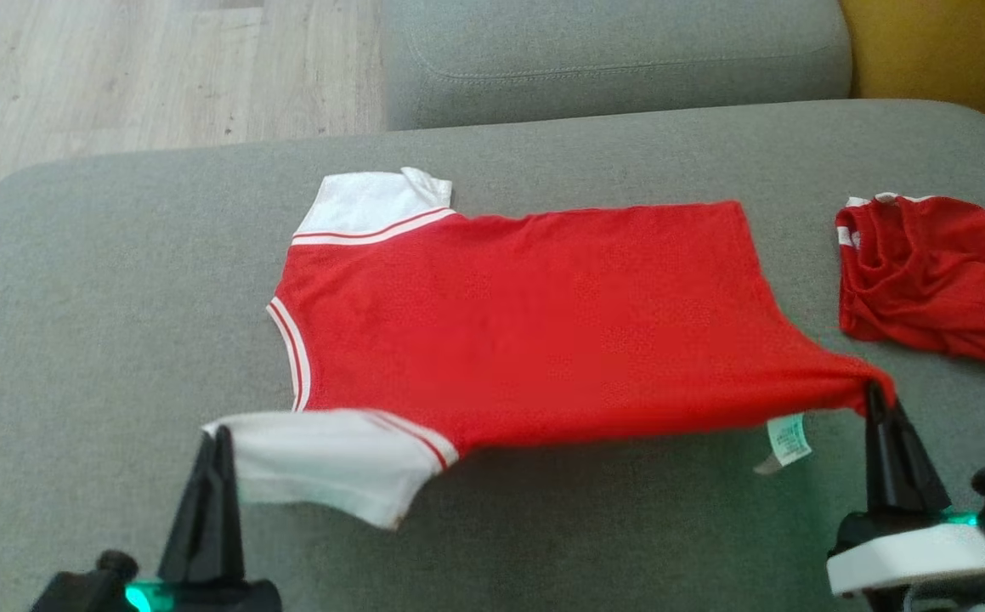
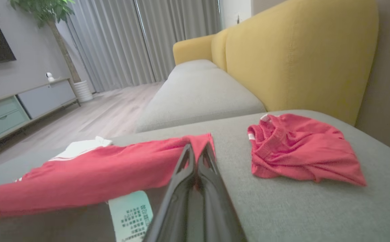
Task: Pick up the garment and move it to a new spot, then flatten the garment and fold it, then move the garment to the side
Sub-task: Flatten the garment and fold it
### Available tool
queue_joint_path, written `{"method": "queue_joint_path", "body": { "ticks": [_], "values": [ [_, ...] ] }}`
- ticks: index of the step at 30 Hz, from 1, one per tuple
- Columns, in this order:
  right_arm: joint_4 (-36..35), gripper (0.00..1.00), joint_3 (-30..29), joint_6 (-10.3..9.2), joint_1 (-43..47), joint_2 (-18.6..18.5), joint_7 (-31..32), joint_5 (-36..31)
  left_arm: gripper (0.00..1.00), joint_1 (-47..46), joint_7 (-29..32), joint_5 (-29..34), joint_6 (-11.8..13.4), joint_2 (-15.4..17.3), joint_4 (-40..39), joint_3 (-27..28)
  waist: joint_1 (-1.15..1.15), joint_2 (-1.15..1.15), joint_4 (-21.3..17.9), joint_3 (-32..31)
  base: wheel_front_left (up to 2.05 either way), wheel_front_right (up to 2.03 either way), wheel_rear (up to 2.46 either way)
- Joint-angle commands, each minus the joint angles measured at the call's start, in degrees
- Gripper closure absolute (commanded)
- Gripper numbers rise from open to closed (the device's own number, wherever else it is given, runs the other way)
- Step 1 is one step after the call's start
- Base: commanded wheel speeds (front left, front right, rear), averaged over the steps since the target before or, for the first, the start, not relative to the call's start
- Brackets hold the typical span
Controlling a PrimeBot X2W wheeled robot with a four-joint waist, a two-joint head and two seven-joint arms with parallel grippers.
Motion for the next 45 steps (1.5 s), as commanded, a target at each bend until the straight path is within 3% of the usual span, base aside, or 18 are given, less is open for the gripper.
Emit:
{"method": "queue_joint_path", "body": {
  "ticks": [1,14,28,36,37,39,40,41,42,43,44,45],
  "values": [
    [-1.08,1.0,1.32,0.37,-1.75,-0.38,0.52,-0.34,1.0,-2.32,0.24,0.19,0.19,0.44,-0.89,1.21,0.01,0.0,0.03,0.18,0.0,0.0,0.0],
    [14.25,1.0,2.48,0.37,-9.34,-0.38,1.45,-0.74,1.0,-10.25,0.03,-0.23,-2.84,-0.18,12.02,-1.39,0.01,0.0,0.33,4.23,0.0,0.0,0.0],
    [22.52,1.0,2.55,0.37,-22.48,-0.38,1.22,-2.91,1.0,-30.1,2.17,1.84,-7.47,1.63,27.92,-3.28,0.01,0.0,-1.03,8.74,0.0,0.0,0.0],
    [28.16,1.0,3.08,0.37,-27.95,-0.38,1.15,-2.92,1.0,-35.44,1.12,1.48,-7.93,1.46,36.41,-2.74,0.01,0.0,-1.93,9.62,0.0,0.0,0.0],
    [29.3,0.88,3.28,0.37,-28.87,-0.38,1.28,-2.76,1.0,-35.96,0.98,1.35,-7.83,1.34,37.56,-2.59,0.01,0.0,-2.05,9.66,0.0,0.0,0.0],
    [31.96,0.36,3.64,0.37,-30.9,-0.38,1.49,-2.91,1.0,-36.95,0.59,1.23,-7.63,1.16,39.71,-2.4,0.01,0.0,-2.24,9.72,0.0,0.0,0.0],
    [33.36,0.05,3.76,0.37,-32.01,-0.38,1.32,-2.89,1.0,-37.4,0.3,1.15,-7.49,1.02,40.69,-2.27,0.01,0.0,-2.28,9.74,0.0,0.0,0.0],
    [34.81,0.0,3.78,0.37,-33.12,-0.38,0.99,-2.87,0.86,-37.85,-0.03,1.04,-7.34,0.87,41.61,-2.11,0.01,0.0,-2.3,9.76,0.0,0.0,0.0],
    [36.27,0.0,3.86,0.37,-34.22,-0.38,0.58,-3.01,0.64,-38.29,-0.42,1.07,-7.22,0.78,42.44,-2.05,0.01,0.0,-2.29,9.78,0.0,0.0,0.0],
    [37.64,0.0,3.95,0.37,-35.3,-0.38,0.05,-3.01,0.13,-38.7,-0.79,1.06,-7.15,0.68,43.24,-2.0,0.01,0.0,-2.25,9.77,0.0,0.0,0.0],
    [38.95,0.0,3.96,0.37,-36.3,-0.38,-0.59,-2.95,0.0,-39.08,-1.31,1.1,-7.01,0.62,43.94,-1.9,0.01,0.0,-2.2,9.73,0.0,0.0,0.0],
    [40.18,0.0,3.94,0.37,-37.23,-0.38,-1.24,-3.07,0.0,-39.4,-1.86,1.09,-6.93,0.55,44.56,-1.8,0.01,0.0,-2.14,9.64,0.0,0.0,0.0]
  ]
}}
